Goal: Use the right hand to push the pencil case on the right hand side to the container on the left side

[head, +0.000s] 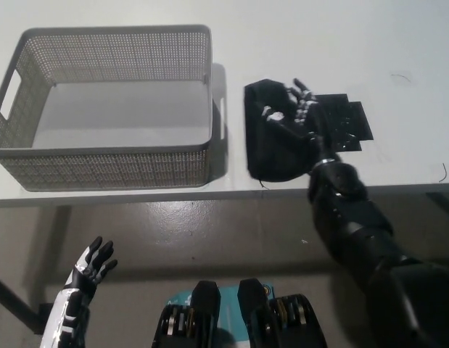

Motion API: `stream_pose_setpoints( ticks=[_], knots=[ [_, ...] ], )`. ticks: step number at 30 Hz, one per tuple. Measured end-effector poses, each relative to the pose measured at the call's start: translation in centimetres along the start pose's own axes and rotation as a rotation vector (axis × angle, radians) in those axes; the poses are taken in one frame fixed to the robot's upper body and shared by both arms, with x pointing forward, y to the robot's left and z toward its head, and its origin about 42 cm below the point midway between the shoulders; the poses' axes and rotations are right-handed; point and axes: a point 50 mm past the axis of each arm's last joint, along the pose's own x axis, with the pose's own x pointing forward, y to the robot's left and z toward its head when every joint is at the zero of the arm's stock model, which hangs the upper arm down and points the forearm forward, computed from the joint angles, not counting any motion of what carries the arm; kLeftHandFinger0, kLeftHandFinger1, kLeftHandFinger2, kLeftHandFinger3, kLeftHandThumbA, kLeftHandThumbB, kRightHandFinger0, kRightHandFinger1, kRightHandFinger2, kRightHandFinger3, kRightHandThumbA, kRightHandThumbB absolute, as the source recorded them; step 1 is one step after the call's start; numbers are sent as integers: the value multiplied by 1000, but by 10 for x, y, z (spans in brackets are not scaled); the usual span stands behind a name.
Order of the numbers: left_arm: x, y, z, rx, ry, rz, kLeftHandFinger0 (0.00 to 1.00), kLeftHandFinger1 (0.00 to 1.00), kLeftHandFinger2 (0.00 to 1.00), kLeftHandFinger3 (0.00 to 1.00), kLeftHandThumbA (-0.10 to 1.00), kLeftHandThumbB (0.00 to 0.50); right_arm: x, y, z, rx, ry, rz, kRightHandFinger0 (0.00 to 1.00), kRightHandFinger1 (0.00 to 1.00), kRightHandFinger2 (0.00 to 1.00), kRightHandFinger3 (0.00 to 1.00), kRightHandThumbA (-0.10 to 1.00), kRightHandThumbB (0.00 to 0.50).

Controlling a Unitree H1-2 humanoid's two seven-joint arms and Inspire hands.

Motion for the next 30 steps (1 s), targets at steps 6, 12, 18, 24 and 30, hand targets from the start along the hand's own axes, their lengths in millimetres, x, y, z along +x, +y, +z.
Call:
stream_pose_setpoints(
  ticks=[6,12,18,24,30],
  knots=[
    [-2,0,0,-1,5,0,1000,1000,1000,1000,1000,272,-4,28,-6,52,7,29,1000,1000,1000,1000,1000,304],
    [-2,0,0,-1,3,-1,1000,1000,1000,1000,1000,259,-5,43,-4,69,4,23,1000,1000,1000,1000,1000,295],
    [-2,-1,2,0,-2,-1,1000,1000,1000,1000,1000,290,-5,56,-2,112,6,19,1000,1000,1000,1000,1000,293],
    [-2,-1,4,1,-10,-2,1000,1000,1000,1000,1000,283,-6,56,-3,123,7,9,1000,1000,1000,1000,1000,307],
    [-3,0,4,3,-7,-4,1000,1000,1000,1000,1000,264,-3,47,1,87,-5,2,1000,1000,1000,1000,1000,366]
  ],
)
